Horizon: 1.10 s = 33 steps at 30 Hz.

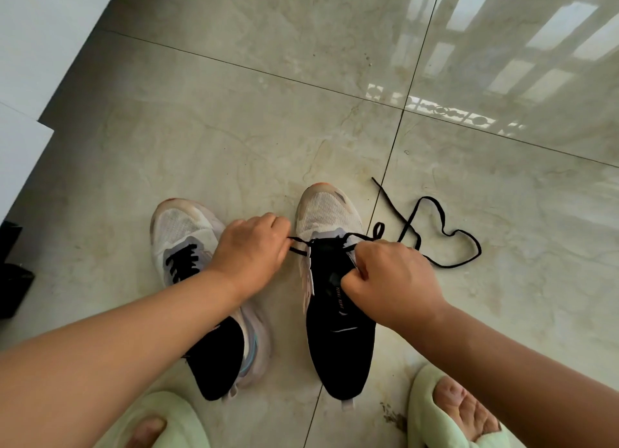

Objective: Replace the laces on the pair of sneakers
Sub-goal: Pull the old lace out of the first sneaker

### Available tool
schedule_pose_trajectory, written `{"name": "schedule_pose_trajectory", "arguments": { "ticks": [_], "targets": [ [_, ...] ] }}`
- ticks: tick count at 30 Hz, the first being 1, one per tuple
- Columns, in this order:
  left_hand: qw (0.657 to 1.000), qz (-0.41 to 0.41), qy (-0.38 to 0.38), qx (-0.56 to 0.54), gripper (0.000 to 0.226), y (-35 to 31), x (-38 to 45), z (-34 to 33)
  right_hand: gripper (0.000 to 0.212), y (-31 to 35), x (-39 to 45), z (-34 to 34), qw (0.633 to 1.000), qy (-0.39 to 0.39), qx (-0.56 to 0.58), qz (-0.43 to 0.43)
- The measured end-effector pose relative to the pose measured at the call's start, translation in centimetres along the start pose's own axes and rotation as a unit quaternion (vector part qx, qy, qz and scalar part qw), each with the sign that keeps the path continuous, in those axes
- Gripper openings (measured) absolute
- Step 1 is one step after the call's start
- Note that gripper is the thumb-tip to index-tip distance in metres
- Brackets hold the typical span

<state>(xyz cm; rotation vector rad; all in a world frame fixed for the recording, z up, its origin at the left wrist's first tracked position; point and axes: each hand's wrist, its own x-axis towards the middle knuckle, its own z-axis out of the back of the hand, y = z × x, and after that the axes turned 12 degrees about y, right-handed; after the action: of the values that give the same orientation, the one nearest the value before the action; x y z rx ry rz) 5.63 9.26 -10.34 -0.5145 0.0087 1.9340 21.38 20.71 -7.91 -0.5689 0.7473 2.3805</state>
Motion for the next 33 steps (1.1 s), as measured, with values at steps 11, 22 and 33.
{"name": "schedule_pose_trajectory", "arguments": {
  "ticks": [11, 22, 33],
  "targets": [
    [0.978, -0.156, -0.13, -0.053, 0.023, -0.5, -1.0, 0.5, 0.025, -0.1, 0.2, -0.2, 1.0, 0.008, -0.013, 0.002],
    [0.976, -0.146, -0.163, 0.016, 0.007, -0.5, -0.3, 0.4, 0.026, 0.0, 0.1, -0.2, 1.0, 0.01, -0.016, 0.007],
    [0.988, 0.134, -0.021, -0.077, 0.003, 1.4, 1.5, 1.1, 0.026, -0.1, -0.1, 0.0, 1.0, 0.014, -0.008, 0.004]
  ]
}}
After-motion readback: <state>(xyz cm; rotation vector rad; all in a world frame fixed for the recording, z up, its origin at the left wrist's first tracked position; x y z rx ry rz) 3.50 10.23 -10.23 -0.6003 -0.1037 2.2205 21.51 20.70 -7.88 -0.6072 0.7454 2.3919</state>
